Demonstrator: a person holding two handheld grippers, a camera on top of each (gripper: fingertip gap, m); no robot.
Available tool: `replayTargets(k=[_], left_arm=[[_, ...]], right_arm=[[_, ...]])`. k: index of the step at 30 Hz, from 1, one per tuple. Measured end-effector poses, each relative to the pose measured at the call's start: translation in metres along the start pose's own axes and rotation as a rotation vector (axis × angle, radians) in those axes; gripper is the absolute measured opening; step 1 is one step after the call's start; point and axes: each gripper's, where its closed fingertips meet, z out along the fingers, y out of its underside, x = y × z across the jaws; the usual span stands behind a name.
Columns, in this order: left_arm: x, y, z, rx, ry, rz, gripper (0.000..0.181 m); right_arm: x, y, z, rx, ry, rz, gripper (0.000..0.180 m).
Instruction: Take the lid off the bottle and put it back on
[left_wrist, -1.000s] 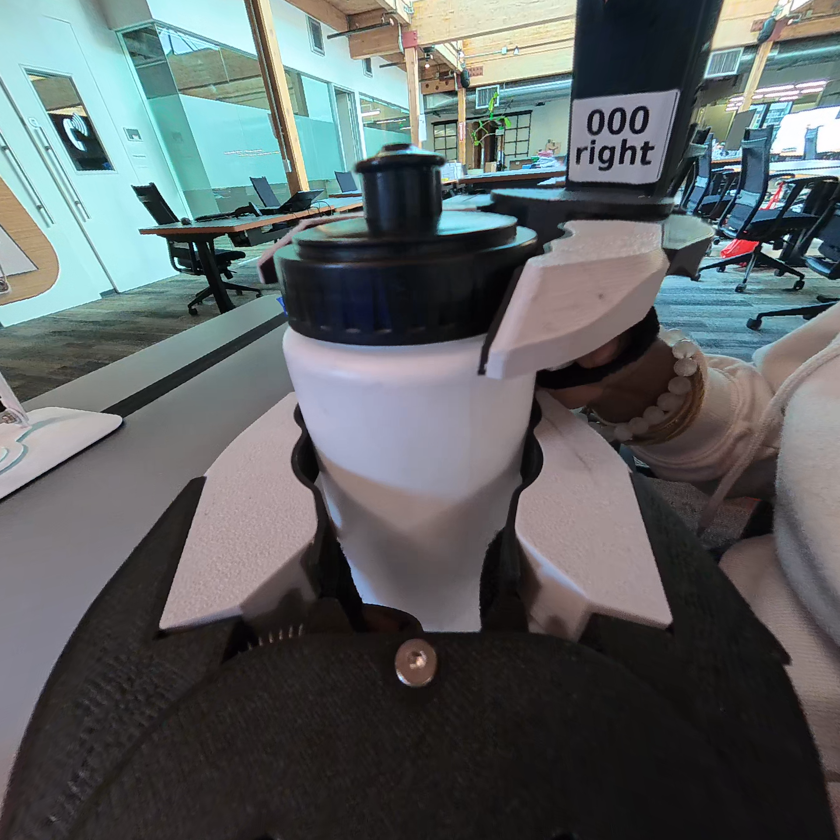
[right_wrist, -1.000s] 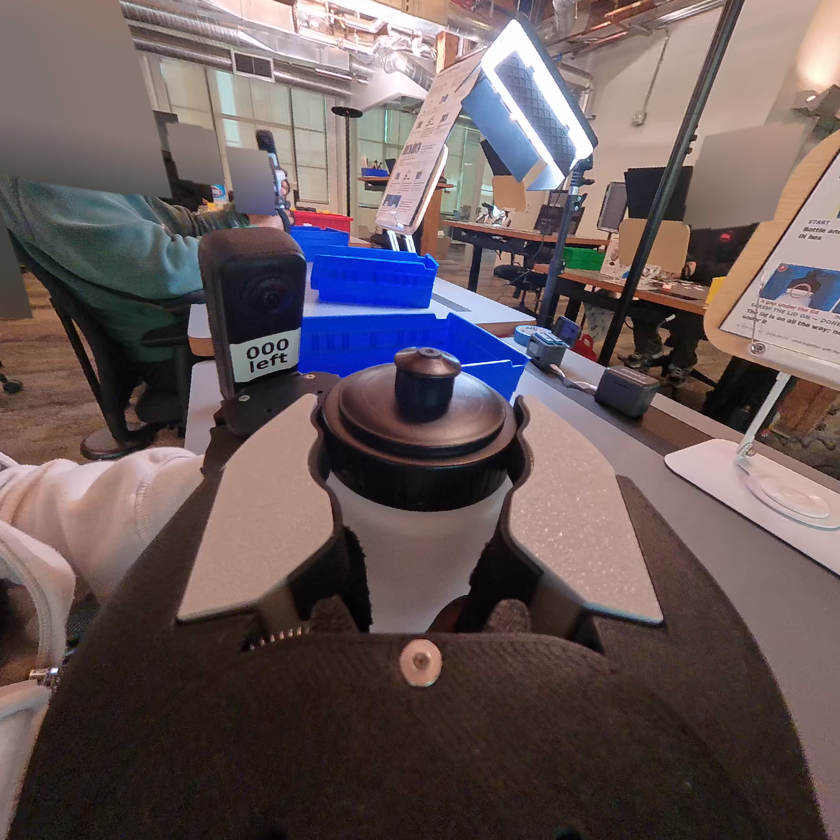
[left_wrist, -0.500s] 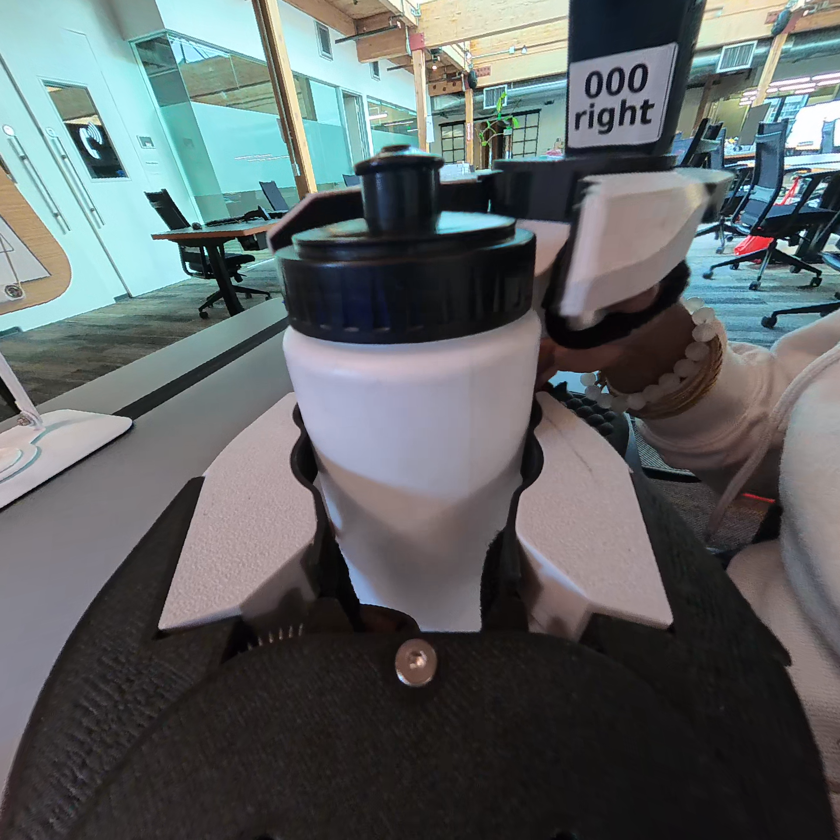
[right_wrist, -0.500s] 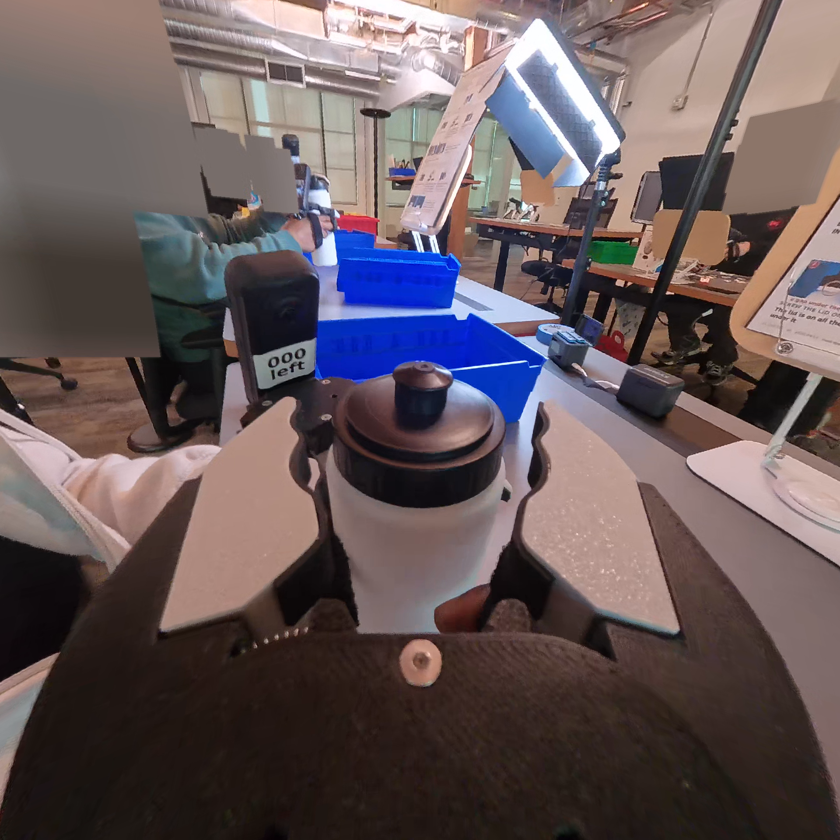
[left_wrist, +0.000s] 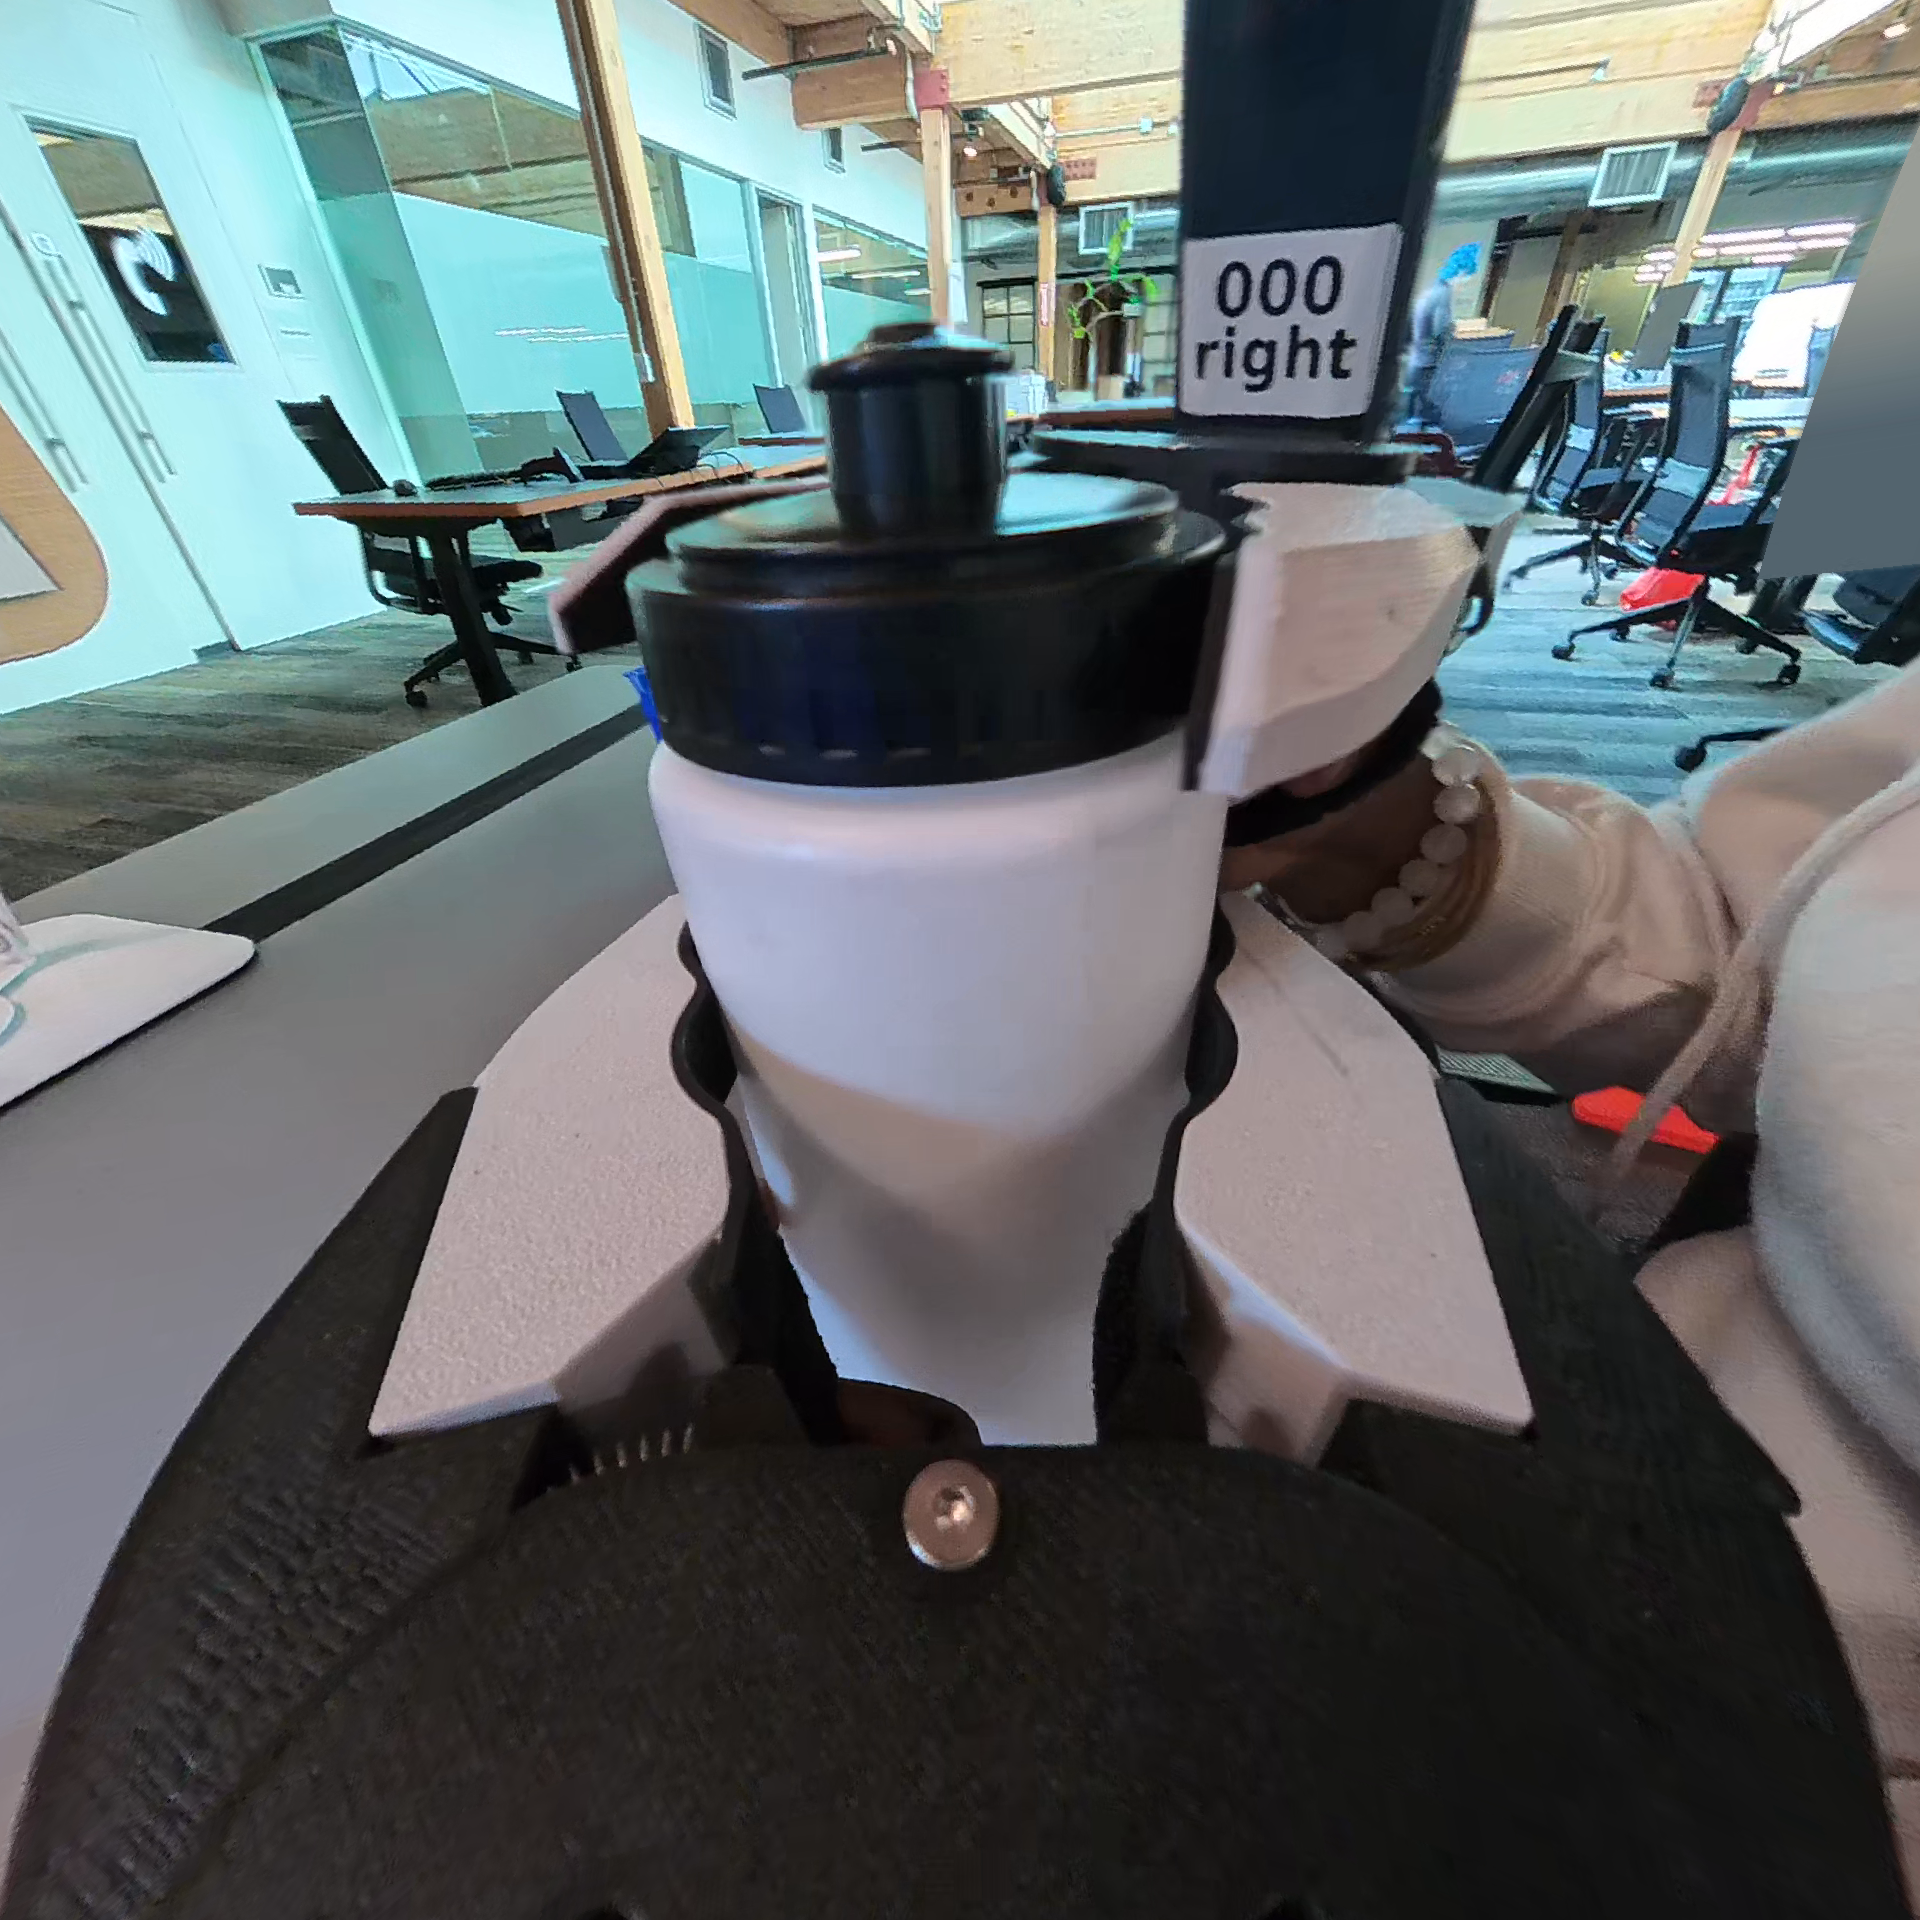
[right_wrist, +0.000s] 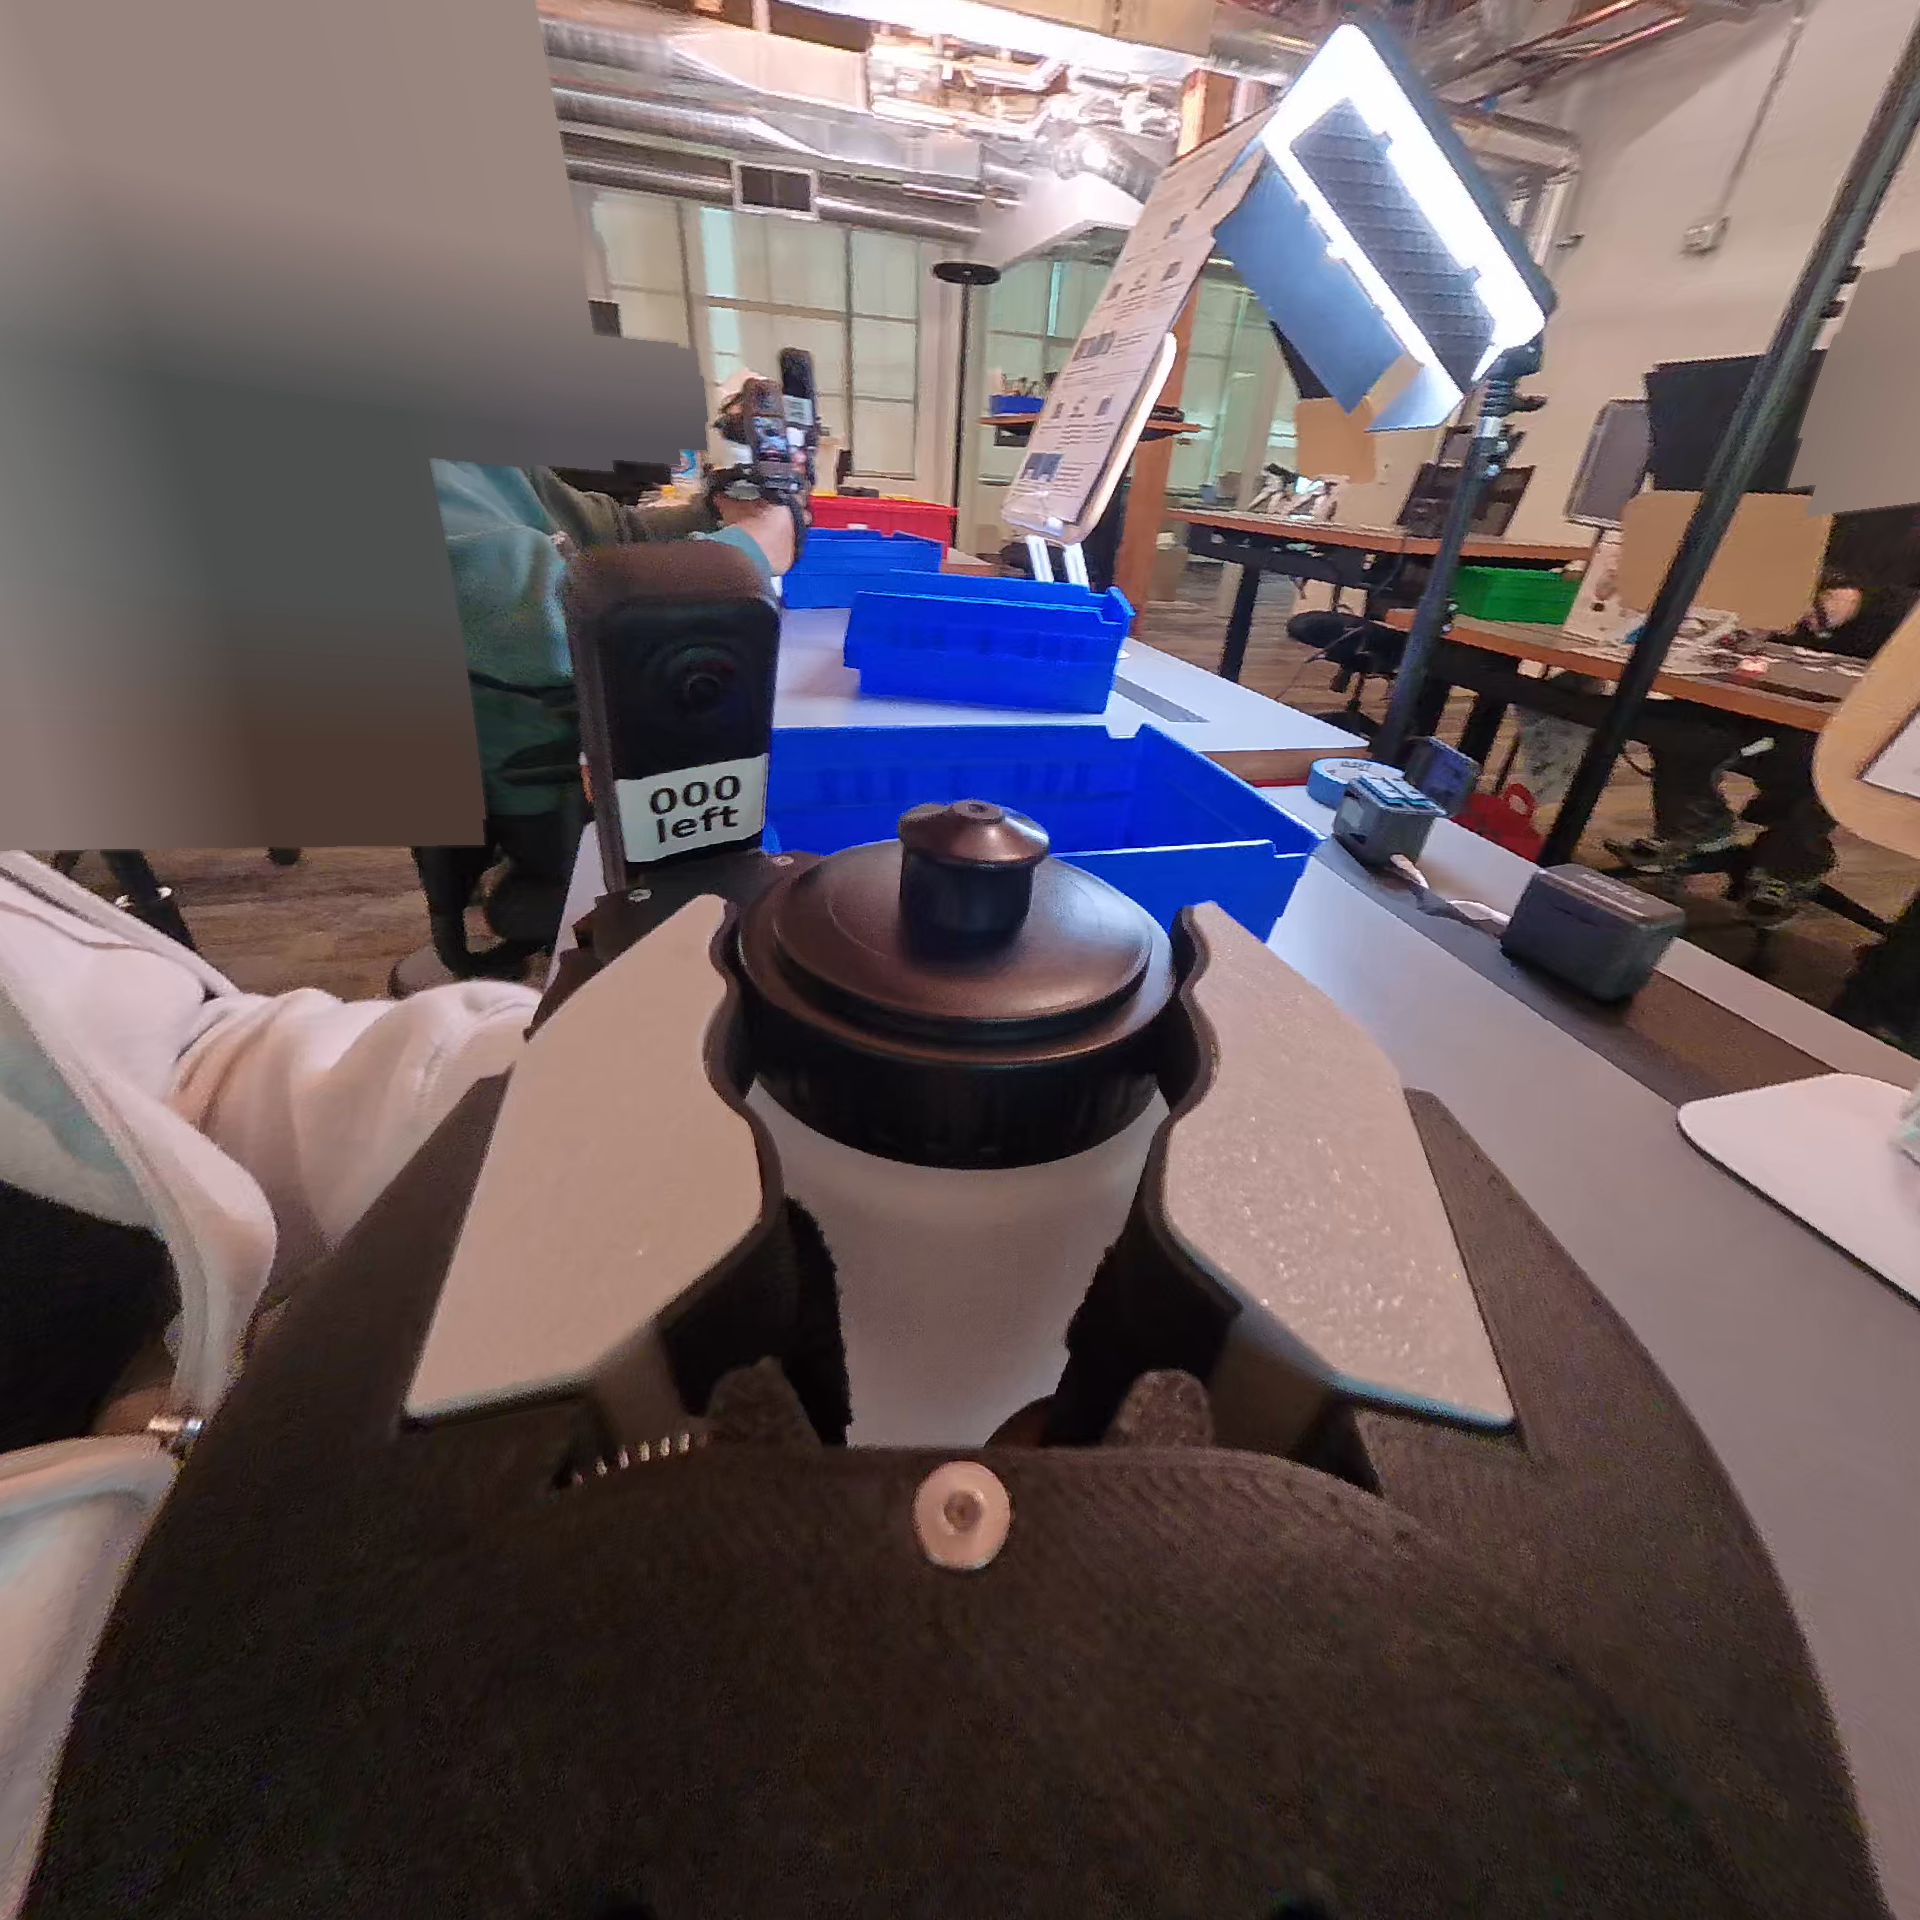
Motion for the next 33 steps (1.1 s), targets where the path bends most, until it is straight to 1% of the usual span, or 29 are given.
replayTargets(k=[4, 7, 10, 14, 16, 17, 18, 20, 22, 23, 26, 27, 28, 30, 32, 33], left_arm=[[-0.001, 0.001, 0.003, -0.017, 0.007, 0.005, 0.088], [0.0, 0.001, 0.004, -0.022, 0.018, 0.009, 0.088], [0.006, 0.002, 0.005, -0.033, 0.063, 0.021, 0.088], [0.022, 0.002, 0.003, -0.044, 0.198, 0.007, 0.088], [0.024, 0.001, 0.003, -0.046, 0.2, 0.009, 0.088], [0.023, 0.001, 0.004, -0.043, 0.185, 0.01, 0.088], [0.021, 0.001, 0.004, -0.039, 0.155, 0.015, 0.088], [0.012, 0.001, 0.003, -0.033, 0.056, 0.032, 0.088], [0.003, 0.0, 0.001, -0.024, -0.028, 0.039, 0.088], [-0.001, 0.001, 0.001, -0.021, -0.056, 0.035, 0.088], [-0.003, 0.0, 0.001, -0.014, -0.069, 0.03, 0.088], [-0.003, 0.0, 0.001, -0.015, -0.069, 0.033, 0.088], [-0.003, 0.0, 0.002, -0.016, -0.07, 0.034, 0.088], [-0.003, 0.0, 0.001, -0.013, -0.067, 0.03, 0.088], [-0.003, 0.0, 0.001, -0.009, -0.055, 0.025, 0.088], [-0.003, 0.0, 0.002, -0.008, -0.049, 0.023, 0.088]], right_arm=[[0.0, 0.001, -0.002, -0.001, -0.087, 0.003, 0.079], [-0.001, 0.0, -0.004, 0.032, -0.126, 0.011, 0.078], [-0.006, -0.001, -0.007, 0.051, -0.194, 0.011, 0.078], [-0.024, -0.002, -0.016, 0.028, -0.443, 0.026, 0.078], [-0.028, -0.002, -0.018, 0.014, -0.527, 0.024, 0.078], [-0.028, -0.002, -0.018, 0.012, -0.54, 0.012, 0.078], [-0.027, -0.002, -0.018, 0.004, -0.526, 0.003, 0.079], [-0.014, 0.0, -0.017, -0.007, -0.371, -0.016, 0.101], [0.003, 0.0, -0.019, -0.03, -0.138, -0.021, 0.102], [0.0, -0.002, -0.021, -0.023, -0.088, -0.026, 0.103], [-0.007, -0.01, -0.022, 0.026, 0.081, -0.012, 0.091], [-0.009, -0.012, -0.022, 0.035, 0.113, -0.017, 0.091], [-0.007, -0.012, -0.021, 0.029, 0.152, -0.019, 0.088], [-0.004, -0.011, -0.02, 0.012, 0.175, -0.046, 0.085], [0.004, -0.011, -0.022, 0.011, 0.193, -0.059, 0.069], [0.004, -0.011, -0.022, 0.01, 0.166, -0.056, 0.069]])
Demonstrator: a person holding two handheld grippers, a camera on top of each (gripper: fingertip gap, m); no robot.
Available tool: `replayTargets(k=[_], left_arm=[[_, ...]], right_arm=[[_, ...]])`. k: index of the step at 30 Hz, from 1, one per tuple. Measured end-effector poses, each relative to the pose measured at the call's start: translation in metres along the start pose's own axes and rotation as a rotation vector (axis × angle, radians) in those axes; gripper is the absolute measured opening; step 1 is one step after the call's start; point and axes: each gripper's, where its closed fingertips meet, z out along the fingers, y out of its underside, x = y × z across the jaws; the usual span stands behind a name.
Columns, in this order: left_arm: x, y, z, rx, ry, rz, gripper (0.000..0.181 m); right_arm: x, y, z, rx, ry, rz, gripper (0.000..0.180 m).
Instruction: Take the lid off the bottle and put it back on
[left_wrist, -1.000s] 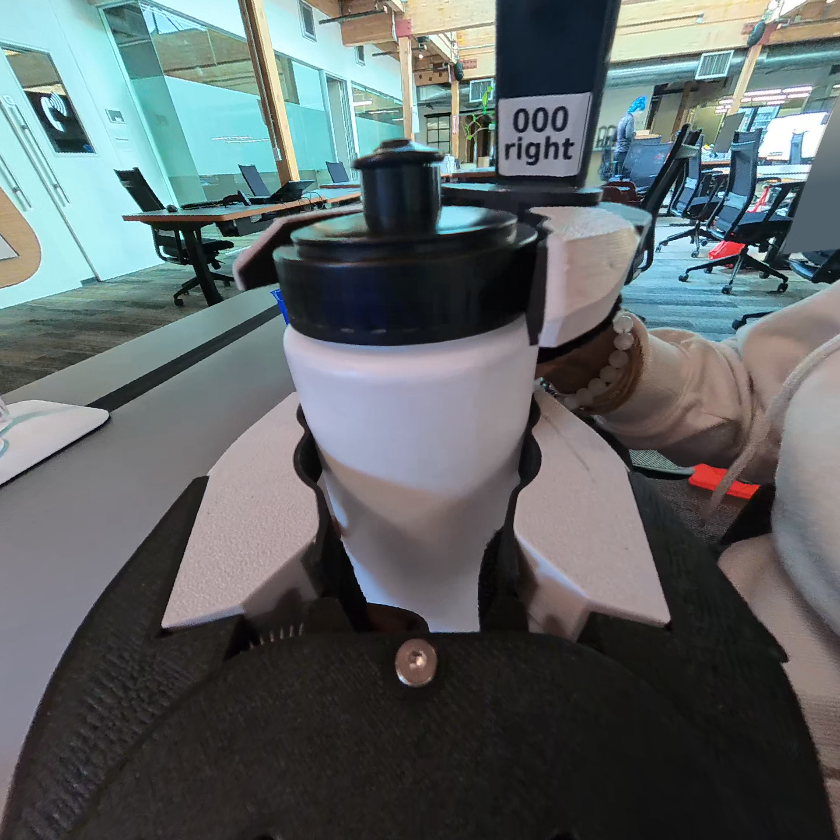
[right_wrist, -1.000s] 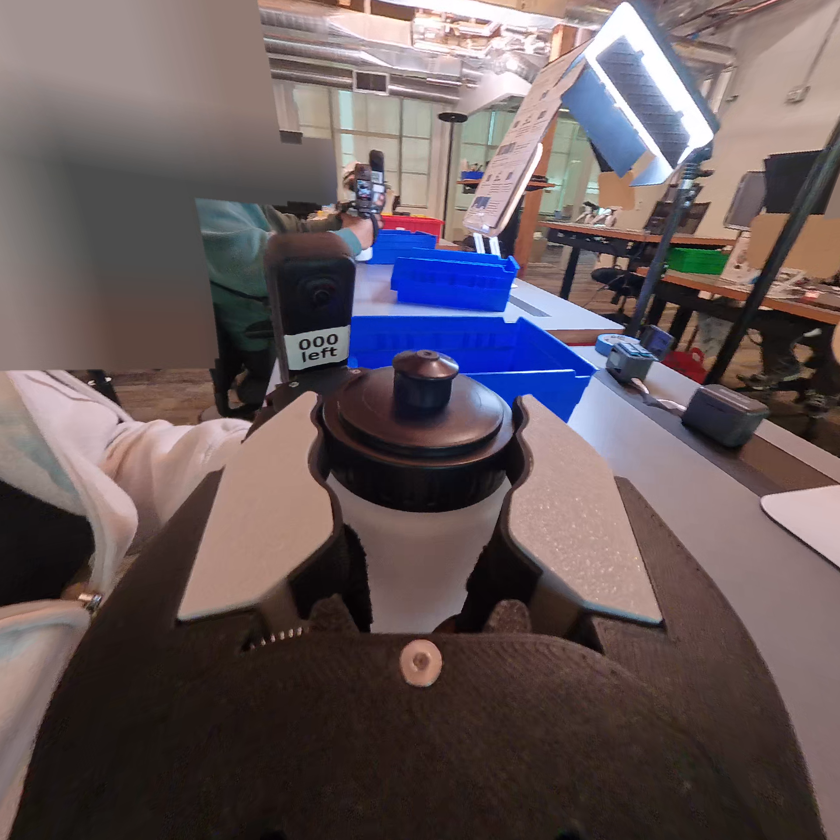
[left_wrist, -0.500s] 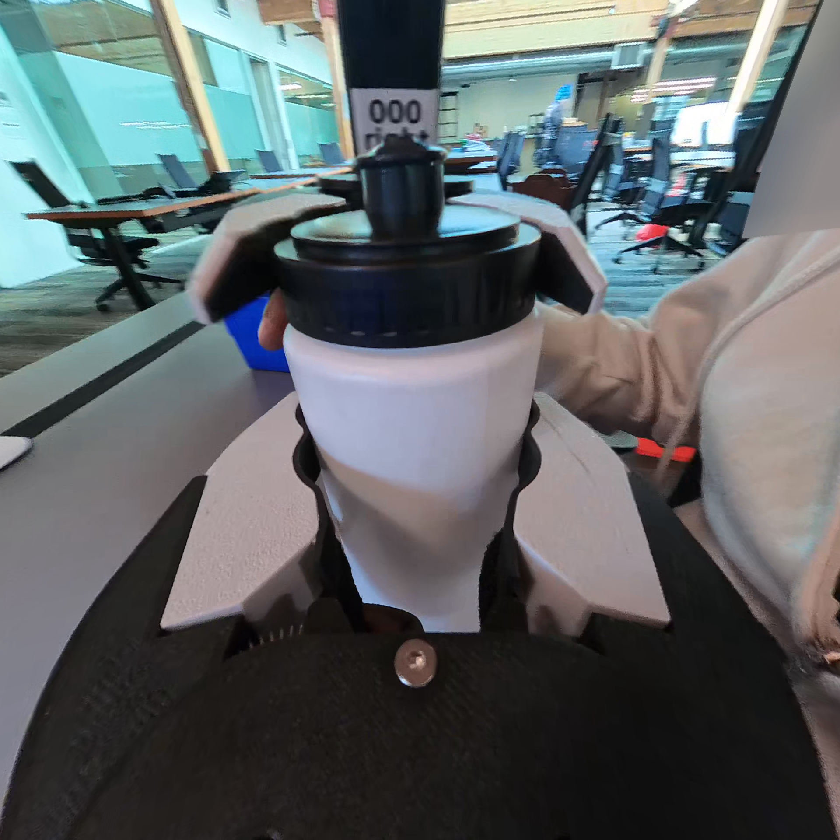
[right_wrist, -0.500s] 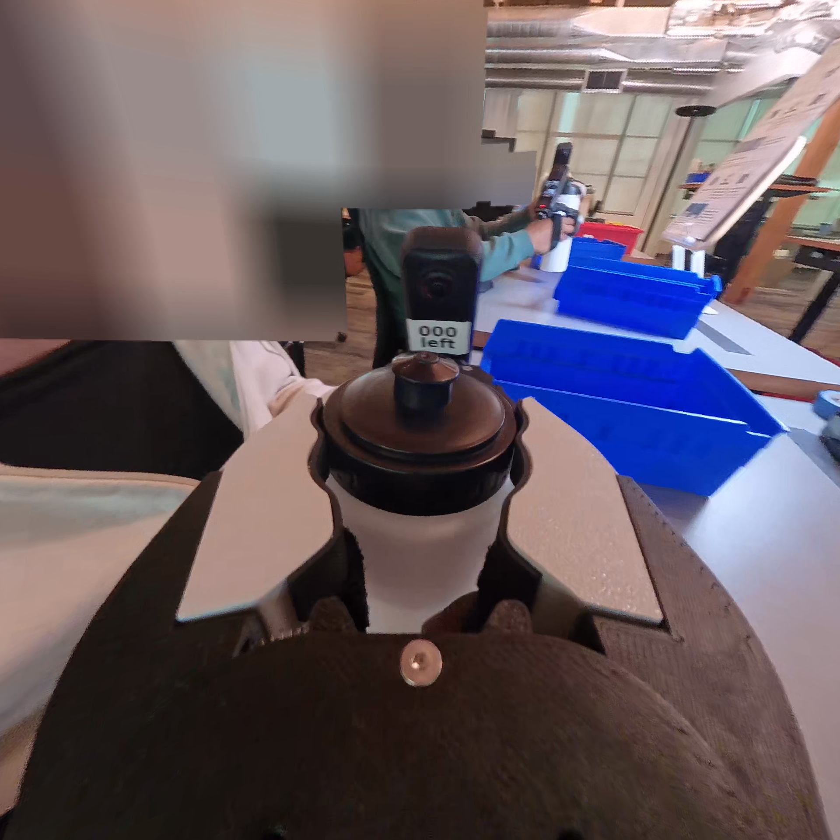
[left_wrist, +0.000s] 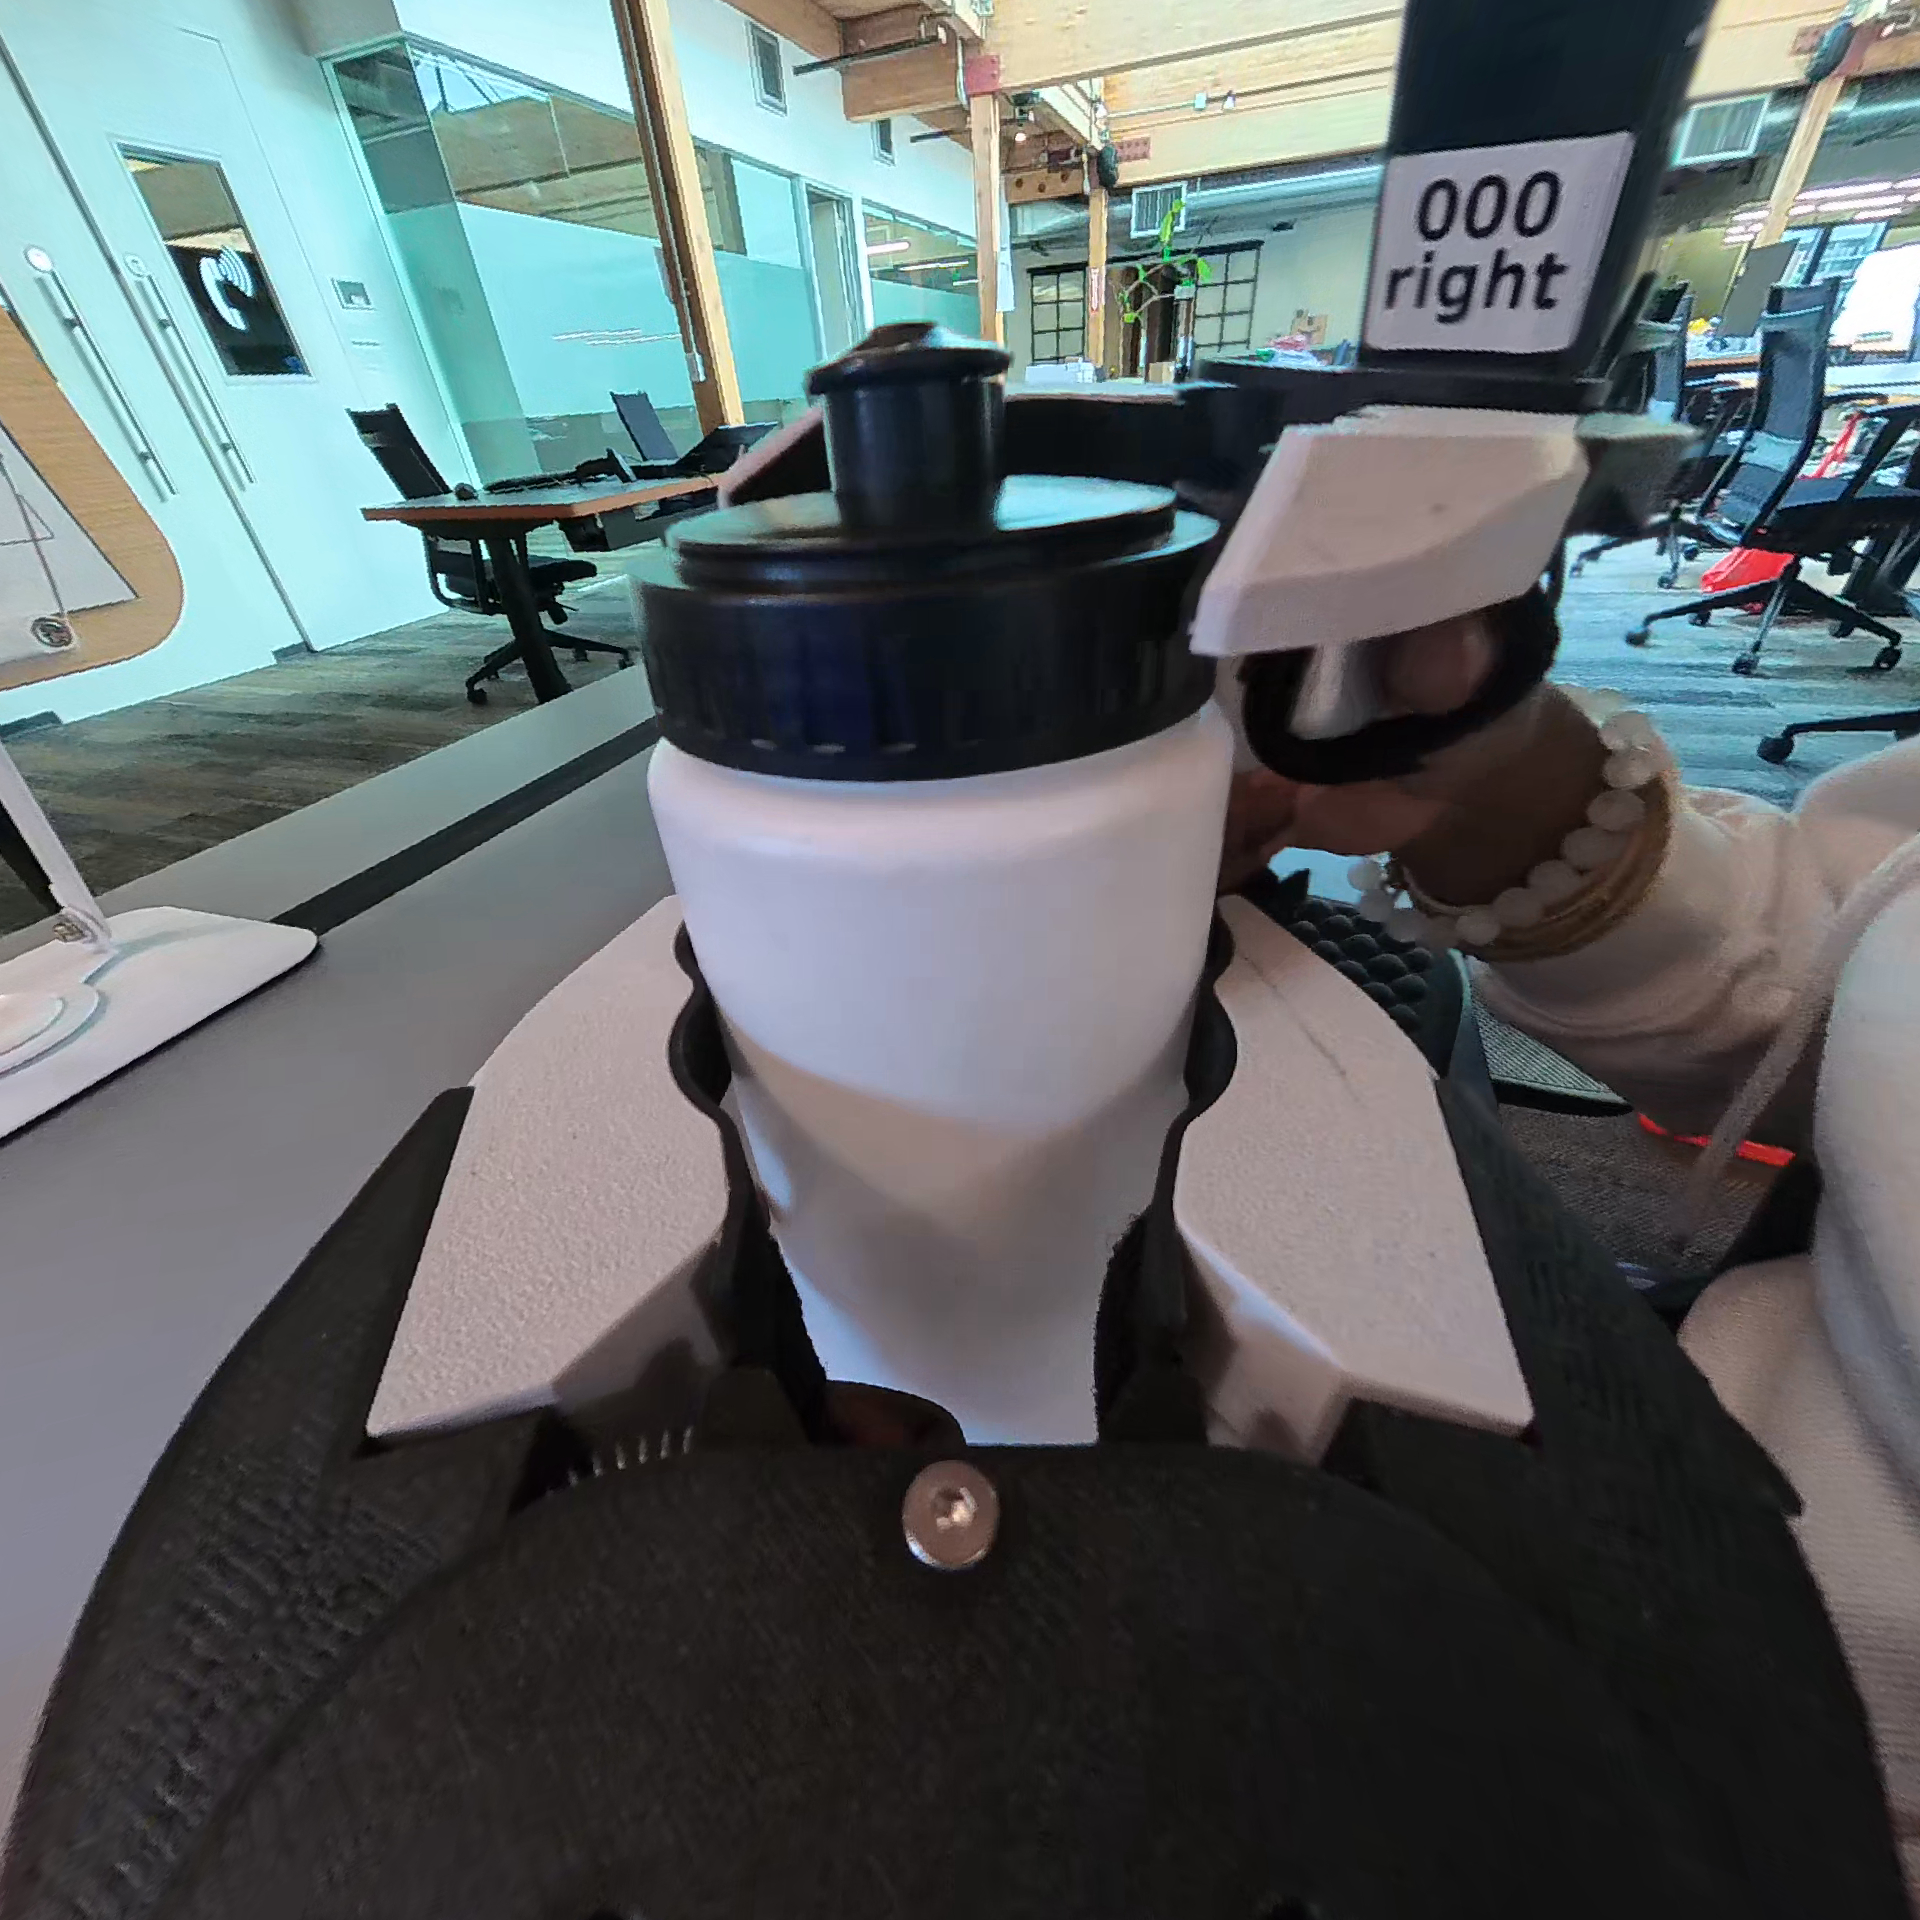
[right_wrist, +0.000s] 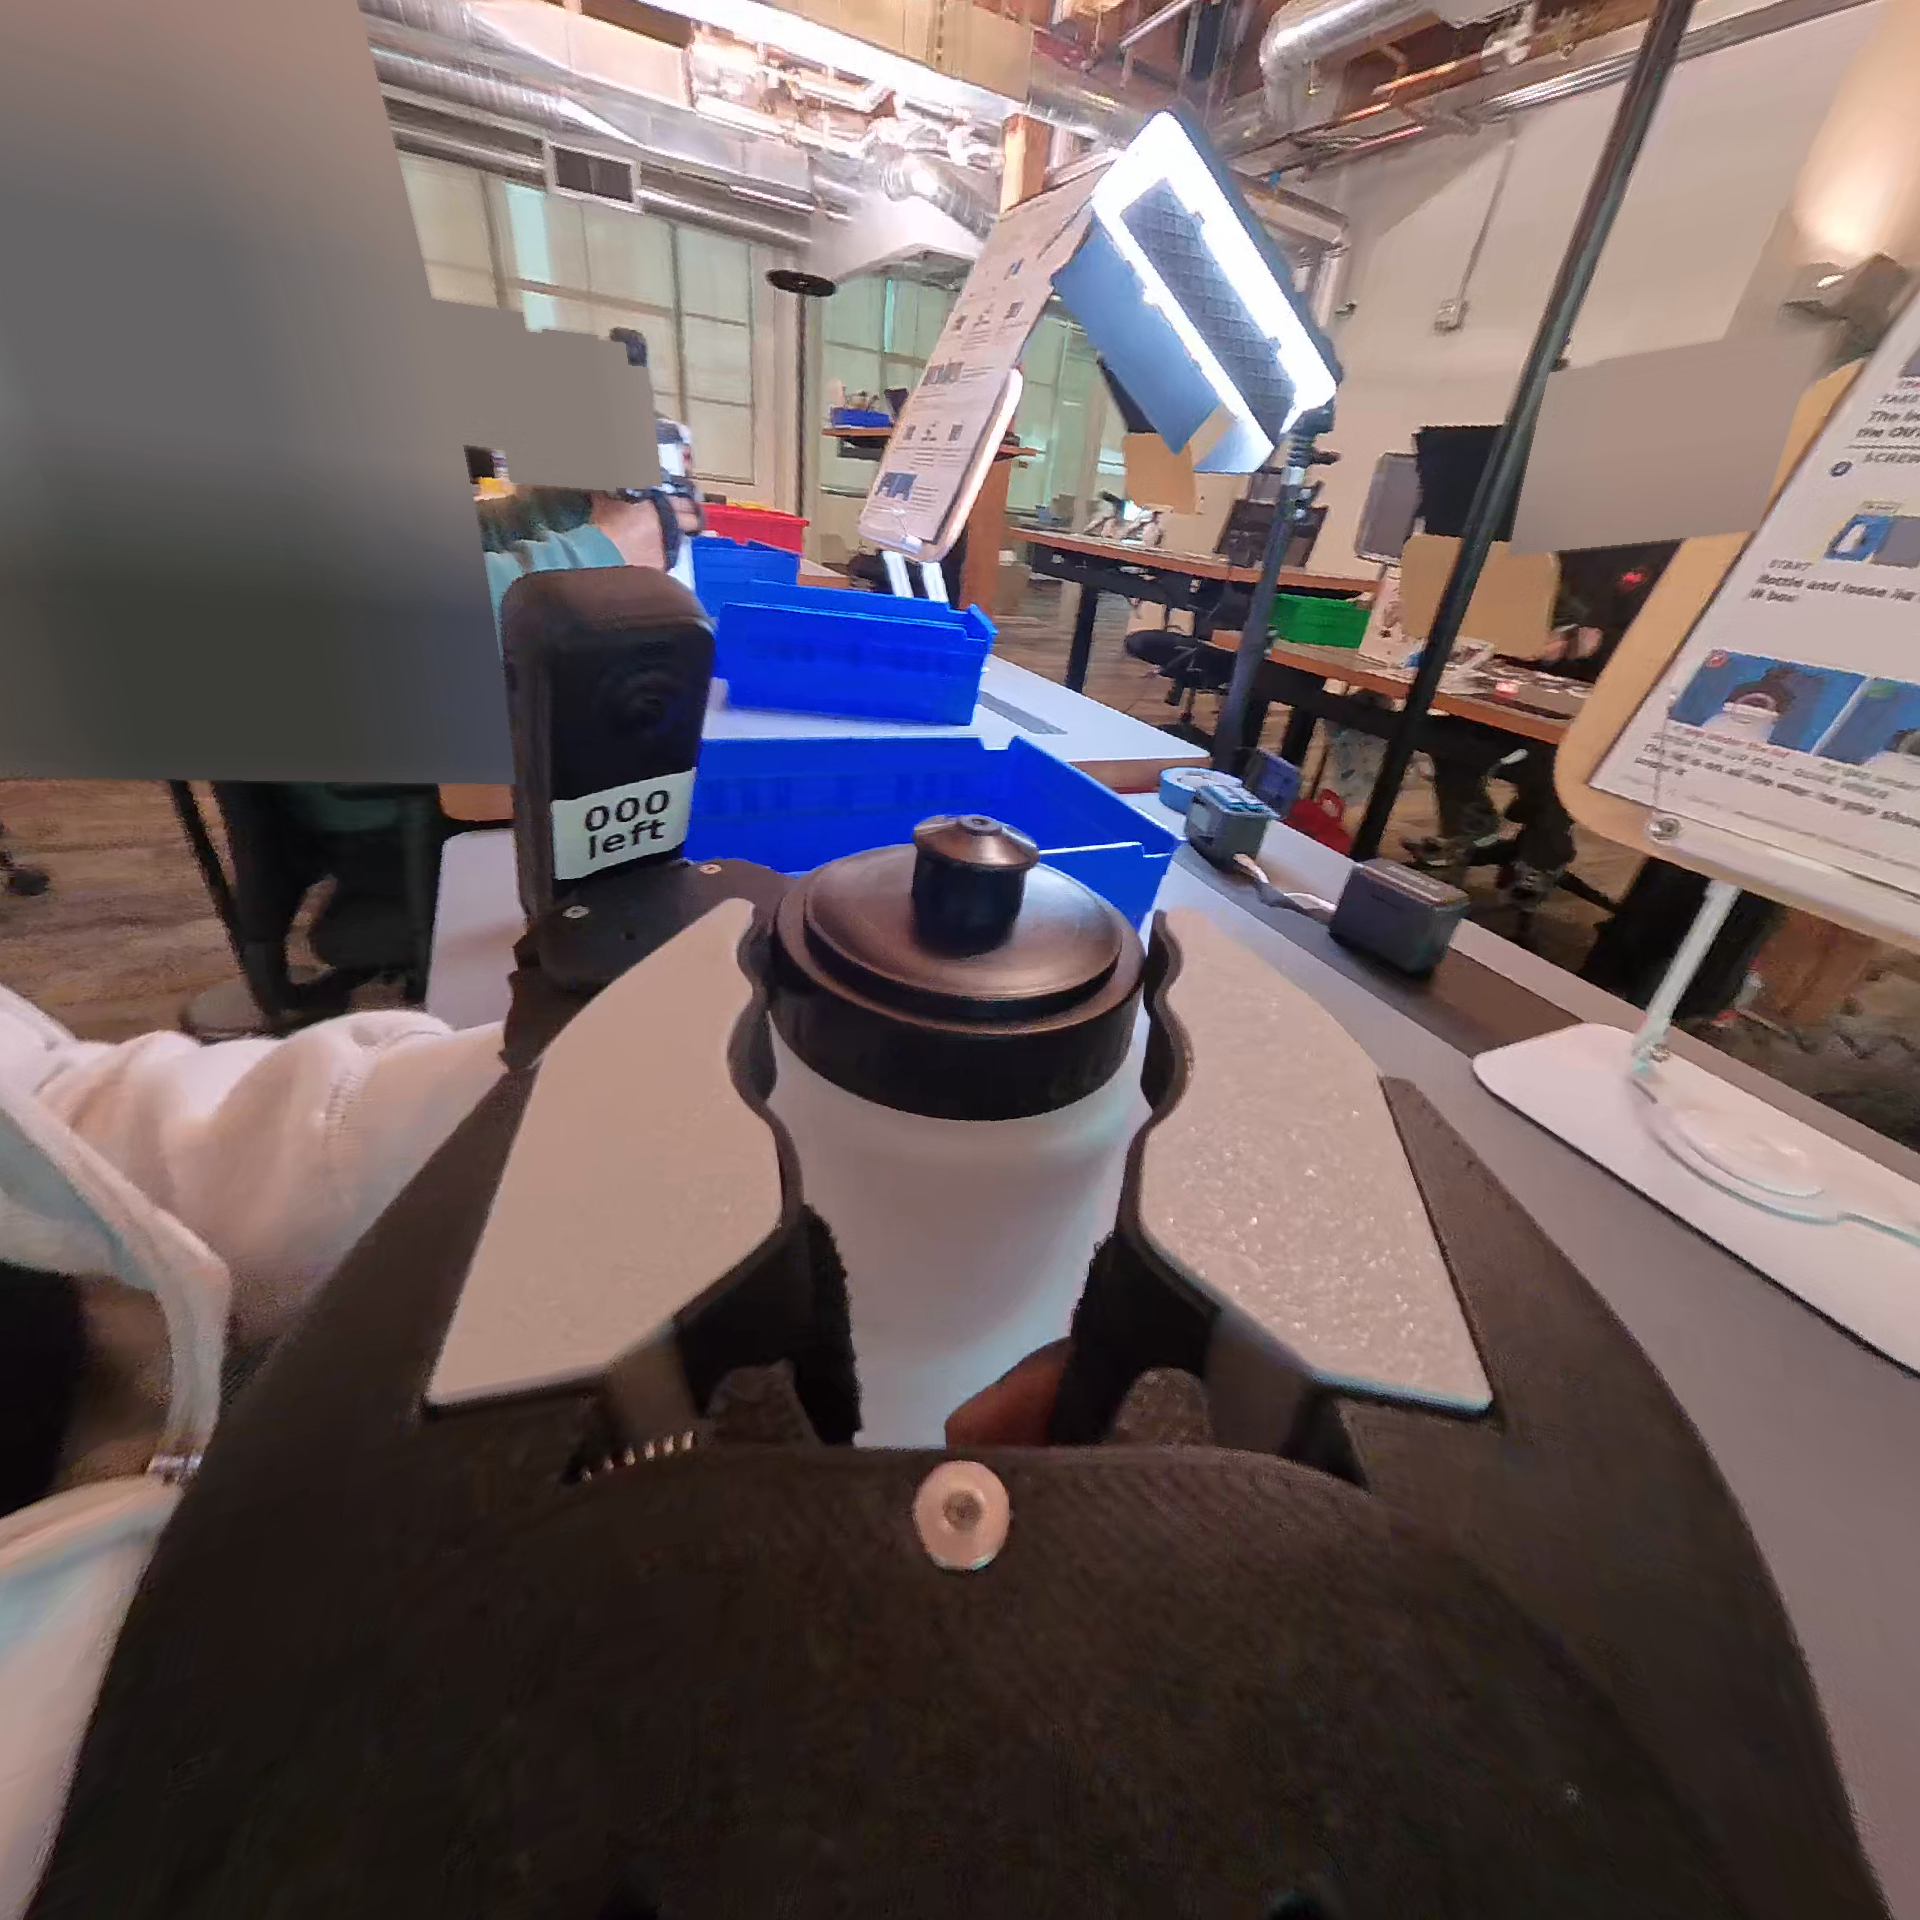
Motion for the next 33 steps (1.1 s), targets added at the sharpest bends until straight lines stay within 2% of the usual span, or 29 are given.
replayTargets(k=[5, 8, 12, 13, 16, 21, 23, 25, 31, 33], left_arm=[[0.002, 0.0, 0.0, 0.011, 0.043, -0.004, 0.088], [0.007, -0.001, -0.001, 0.022, 0.078, -0.01, 0.088], [0.004, -0.002, -0.001, 0.033, 0.054, -0.019, 0.088], [0.004, -0.002, 0.0, 0.034, 0.048, -0.017, 0.088], [0.005, -0.002, 0.0, 0.035, 0.039, -0.009, 0.088], [0.004, -0.002, 0.001, 0.035, 0.029, -0.008, 0.088], [0.005, -0.002, 0.0, 0.037, 0.034, -0.005, 0.088], [0.004, -0.002, -0.001, 0.039, 0.037, -0.012, 0.088], [0.009, -0.002, 0.001, 0.035, 0.08, 0.001, 0.088], [0.006, -0.002, 0.0, 0.04, 0.072, -0.02, 0.088]], right_arm=[[-0.002, 0.0, -0.001, -0.018, -0.183, 0.021, 0.069], [-0.007, 0.0, -0.003, -0.024, -0.36, 0.021, 0.069], [-0.003, -0.004, -0.004, 0.015, -0.525, 0.156, 0.067], [0.0, -0.007, -0.004, 0.035, -0.505, 0.185, 0.069], [0.006, -0.011, -0.005, 0.114, -0.341, 0.195, 0.091], [-0.006, 0.001, 0.005, 0.017, 0.001, -0.014, 0.094], [-0.004, -0.001, 0.007, 0.01, 0.074, -0.081, 0.07], [-0.005, 0.0, 0.008, -0.007, -0.014, -0.091, 0.069], [-0.015, 0.001, -0.001, -0.03, -0.519, -0.068, 0.069], [-0.013, 0.0, 0.001, 0.003, -0.602, -0.018, 0.069]])
